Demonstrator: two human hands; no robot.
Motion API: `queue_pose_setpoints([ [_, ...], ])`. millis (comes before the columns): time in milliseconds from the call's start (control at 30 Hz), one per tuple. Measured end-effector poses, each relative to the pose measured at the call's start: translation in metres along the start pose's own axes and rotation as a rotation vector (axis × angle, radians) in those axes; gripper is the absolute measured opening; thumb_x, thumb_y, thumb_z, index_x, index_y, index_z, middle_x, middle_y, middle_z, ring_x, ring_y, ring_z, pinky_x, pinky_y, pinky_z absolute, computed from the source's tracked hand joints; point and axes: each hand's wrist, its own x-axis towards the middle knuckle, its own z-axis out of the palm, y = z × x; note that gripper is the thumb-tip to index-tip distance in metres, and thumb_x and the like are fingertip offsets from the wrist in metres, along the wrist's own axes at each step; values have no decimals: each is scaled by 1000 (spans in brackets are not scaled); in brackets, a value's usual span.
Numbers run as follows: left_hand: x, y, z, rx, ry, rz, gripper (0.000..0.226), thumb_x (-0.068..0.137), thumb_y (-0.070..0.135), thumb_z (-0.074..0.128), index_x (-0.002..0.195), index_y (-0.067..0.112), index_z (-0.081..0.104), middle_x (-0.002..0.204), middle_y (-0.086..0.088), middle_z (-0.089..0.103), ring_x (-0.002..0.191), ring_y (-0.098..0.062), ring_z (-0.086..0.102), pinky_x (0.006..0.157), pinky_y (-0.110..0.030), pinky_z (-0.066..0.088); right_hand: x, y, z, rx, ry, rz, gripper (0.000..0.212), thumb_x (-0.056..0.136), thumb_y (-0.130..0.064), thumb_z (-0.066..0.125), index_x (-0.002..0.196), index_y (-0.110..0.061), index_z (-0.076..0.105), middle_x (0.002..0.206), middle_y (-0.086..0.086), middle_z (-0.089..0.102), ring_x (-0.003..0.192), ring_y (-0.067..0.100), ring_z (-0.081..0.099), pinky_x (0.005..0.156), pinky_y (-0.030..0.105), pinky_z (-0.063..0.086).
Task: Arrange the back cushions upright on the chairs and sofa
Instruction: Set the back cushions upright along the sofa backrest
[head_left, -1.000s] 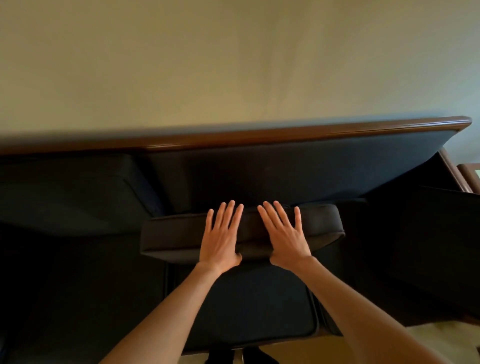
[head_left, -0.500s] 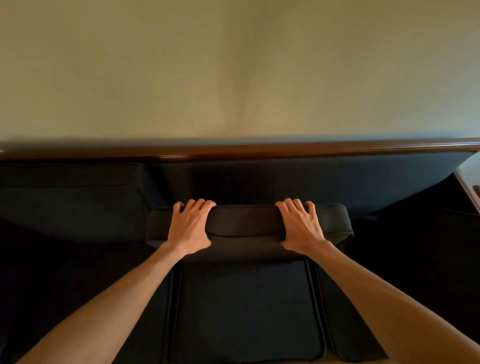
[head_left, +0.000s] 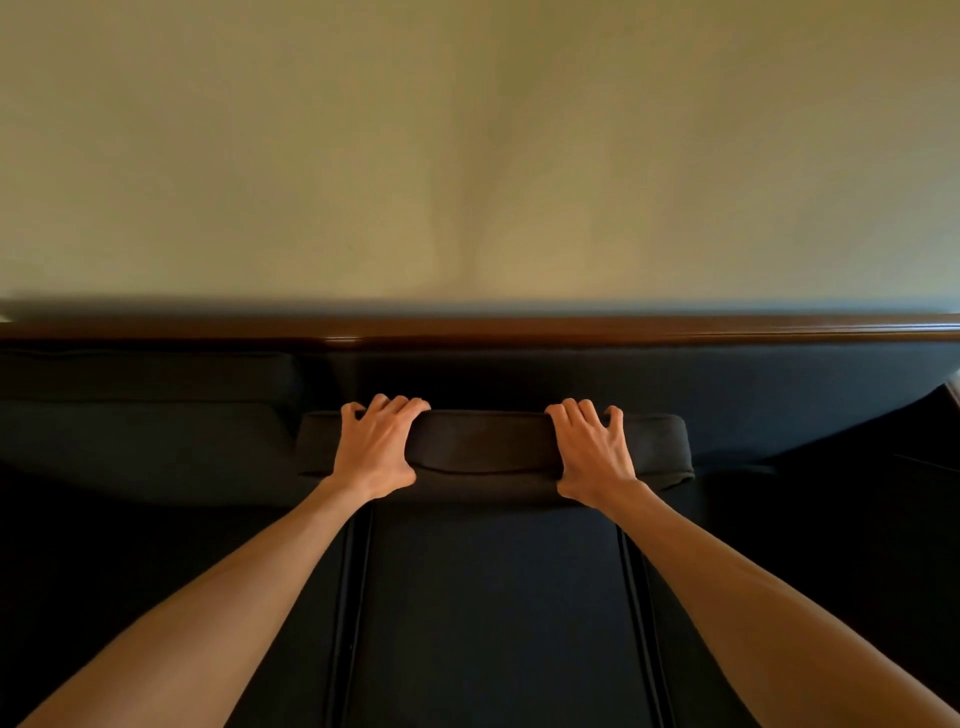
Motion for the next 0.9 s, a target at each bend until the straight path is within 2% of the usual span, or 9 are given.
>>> queue_pose_setpoints([
  [133, 10, -8, 1, -5, -40, -4, 92, 58, 31, 86, 139, 26, 43, 130, 3, 55, 123, -23, 47, 105, -49, 30, 14, 0, -1, -2, -10, -4, 96, 66, -38, 81, 146, -18, 31, 142, 4, 41, 133, 26, 37, 113, 54, 26],
  [267, 32, -12, -8, -31, -118, -13, 104, 59, 31, 88, 147, 25, 33, 144, 1, 45, 136, -25, 38, 114, -53, 22, 30, 7, -4, 15, -11, 4, 105, 68, -38, 82, 152, -18, 21, 149, 5, 35, 140, 27, 31, 118, 55, 18],
  [400, 51, -13, -8, -47, -127, -58, 110, 66, 21, 87, 154, 25, 21, 157, 0, 29, 147, -25, 20, 118, -55, 11, 44, 13, -4, 12, -2, 41, 111, 78, -36, 78, 157, -18, 2, 161, 8, 17, 151, 29, 9, 118, 60, 10],
  [500, 57, -13, -2, -59, -95, -91, 107, 74, 13, 82, 156, 24, 13, 162, -2, 17, 151, -24, 8, 120, -52, 10, 50, 14, 0, -7, -9, 65, 107, 87, -37, 71, 156, -18, -8, 166, 9, 1, 152, 29, -5, 119, 61, 7],
  [700, 65, -13, 7, -33, -61, -85, 100, 83, 10, 74, 157, 23, 7, 165, -1, 5, 152, -23, -1, 121, -46, 9, 55, 17, 9, -37, 4, 89, 99, 93, -37, 62, 155, -17, -13, 165, 8, -11, 151, 28, -11, 119, 60, 1],
  [800, 71, -13, 6, -24, -82, -99, 98, 85, 10, 71, 157, 21, 6, 165, -2, 1, 151, -23, -3, 121, -46, 8, 67, 17, 2, -48, -63, 114, 99, 95, -35, 61, 154, -16, -16, 164, 8, -15, 151, 28, -14, 119, 61, 1],
  [900, 69, 2, 7, 18, -91, -83, 104, 84, 12, 72, 157, 17, -2, 165, -4, -7, 151, -25, -7, 122, -50, 8, 75, 2, 1, -17, -67, 164, 105, 91, -20, 67, 153, -11, -18, 163, 11, -20, 150, 32, -17, 117, 64, -1],
])
